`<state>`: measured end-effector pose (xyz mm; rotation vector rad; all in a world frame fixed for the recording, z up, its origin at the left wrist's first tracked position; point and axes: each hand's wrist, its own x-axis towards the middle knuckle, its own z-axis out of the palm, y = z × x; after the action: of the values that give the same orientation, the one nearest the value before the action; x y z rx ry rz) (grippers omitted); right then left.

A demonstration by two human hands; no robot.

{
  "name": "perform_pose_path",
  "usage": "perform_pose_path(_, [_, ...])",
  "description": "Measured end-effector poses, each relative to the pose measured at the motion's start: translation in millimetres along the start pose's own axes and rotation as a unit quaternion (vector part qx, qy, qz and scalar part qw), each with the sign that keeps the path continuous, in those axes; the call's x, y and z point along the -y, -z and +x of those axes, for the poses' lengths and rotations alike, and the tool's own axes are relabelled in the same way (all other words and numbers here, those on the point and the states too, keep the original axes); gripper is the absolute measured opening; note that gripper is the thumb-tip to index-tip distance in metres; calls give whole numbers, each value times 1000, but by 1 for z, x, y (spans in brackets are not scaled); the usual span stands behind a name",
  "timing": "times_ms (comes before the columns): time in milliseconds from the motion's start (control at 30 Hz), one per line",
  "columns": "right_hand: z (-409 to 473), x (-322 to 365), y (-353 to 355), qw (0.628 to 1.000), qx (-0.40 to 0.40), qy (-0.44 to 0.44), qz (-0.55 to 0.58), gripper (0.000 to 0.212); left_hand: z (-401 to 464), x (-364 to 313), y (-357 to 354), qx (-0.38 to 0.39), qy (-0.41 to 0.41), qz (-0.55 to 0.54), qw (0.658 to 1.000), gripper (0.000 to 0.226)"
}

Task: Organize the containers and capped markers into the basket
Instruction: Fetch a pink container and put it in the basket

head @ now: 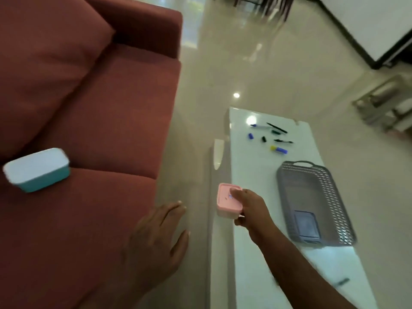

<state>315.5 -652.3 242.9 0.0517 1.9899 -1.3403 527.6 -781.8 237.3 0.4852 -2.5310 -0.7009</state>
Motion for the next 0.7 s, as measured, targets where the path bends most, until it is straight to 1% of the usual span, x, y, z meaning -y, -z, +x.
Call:
perform_pose_path(133, [8,-27,87,997,-72,-28,17,16,7,-39,-38,42,-15,-28,999,31])
perform_pose_path(233, [17,-46,140,990,-136,-46,17,21,13,-64,-68,77,-31,-51,995,30])
perform_pose_path(333, [10,-63,183,982,-168,-67,51,20,12,-86,-93,102,-42,-64,992,29])
perform_pose_path(400, [-9,-70,201,979,-174,-83,67,18,8,-104,-98,112,-44,-76,990,27])
perform_pose_path(500, [-54,-76,215,978,-155,-96,99,14,2,-135,-95,154,-11,-99,983,29])
perform_pose_path(567, [-84,-79,215,979,-142,-96,111,17,-2,-155,-86,193,3,-84,978,36])
perform_pose_path(700, [-142,-56,212,982,-129,-74,116,22,10,-207,-55,238,-19,-47,970,59])
